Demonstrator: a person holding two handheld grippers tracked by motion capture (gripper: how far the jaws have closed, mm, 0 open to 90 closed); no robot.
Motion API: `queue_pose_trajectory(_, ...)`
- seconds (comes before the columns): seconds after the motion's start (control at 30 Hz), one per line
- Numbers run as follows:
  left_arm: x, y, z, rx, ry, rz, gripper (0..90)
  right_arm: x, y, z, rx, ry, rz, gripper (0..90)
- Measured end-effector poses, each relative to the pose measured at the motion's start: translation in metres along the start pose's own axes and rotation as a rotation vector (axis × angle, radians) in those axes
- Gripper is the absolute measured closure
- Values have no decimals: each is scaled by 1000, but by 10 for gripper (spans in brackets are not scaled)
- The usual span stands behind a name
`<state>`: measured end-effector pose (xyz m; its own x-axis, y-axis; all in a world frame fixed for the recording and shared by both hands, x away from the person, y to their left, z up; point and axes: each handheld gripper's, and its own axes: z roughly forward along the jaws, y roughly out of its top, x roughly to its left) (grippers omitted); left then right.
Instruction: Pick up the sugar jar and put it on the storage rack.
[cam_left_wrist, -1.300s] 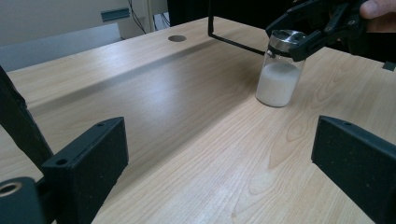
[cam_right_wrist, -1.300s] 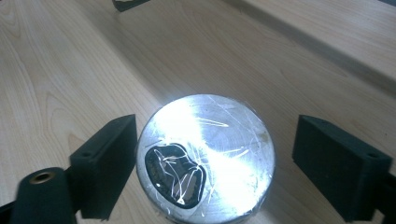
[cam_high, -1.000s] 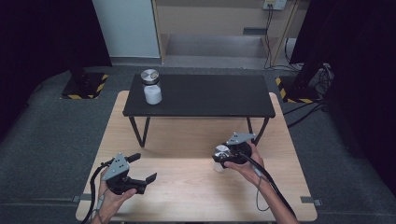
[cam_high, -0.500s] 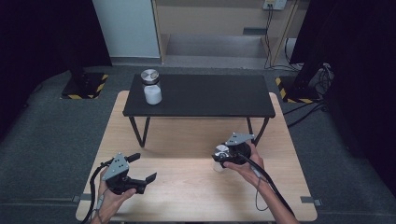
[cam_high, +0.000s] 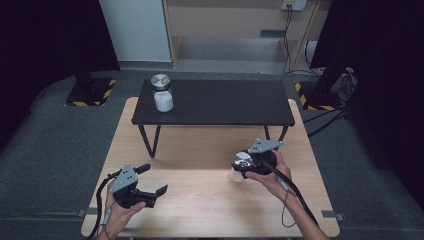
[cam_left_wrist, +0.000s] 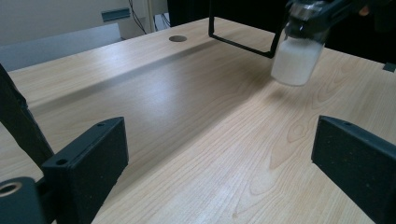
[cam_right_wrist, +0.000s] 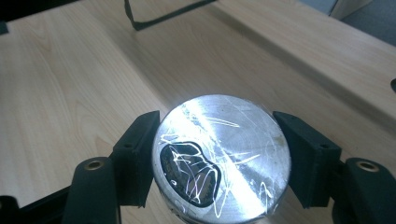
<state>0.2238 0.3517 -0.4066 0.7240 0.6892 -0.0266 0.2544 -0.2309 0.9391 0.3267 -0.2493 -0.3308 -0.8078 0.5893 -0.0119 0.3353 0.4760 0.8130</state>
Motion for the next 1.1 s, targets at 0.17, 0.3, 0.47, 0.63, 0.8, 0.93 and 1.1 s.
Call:
queue_pose_trajectory(0.17, 0, 0, 0, 1, -1, 0, 28, -1, 12, -22, -17, 16, -17, 346)
queue_pose_trajectory(0.3, 0, 0, 1, 1, -2, -1, 28, -2, 26, -43, -31, 27, -35, 347)
queue_pose_trajectory(0.47, 0, 0, 0, 2, -3, -2, 27, -2, 43, -68, -70, 32, -54, 347)
queue_pose_trajectory(0.63, 0, 0, 1, 3, -4, -2, 27, -9, 63, -90, -100, 51, -85, 347)
queue_pose_trajectory(0.8, 0, 0, 0, 2, -3, -2, 27, -17, 80, -105, -121, 58, -102, 346)
queue_pose_trajectory(0.93, 0, 0, 1, 4, -4, -2, 27, -21, 93, -114, -128, 49, -122, 347)
queue_pose_trajectory(1.1, -1, -1, 0, 5, -3, -2, 27, -30, 110, -122, -140, 54, -136, 347)
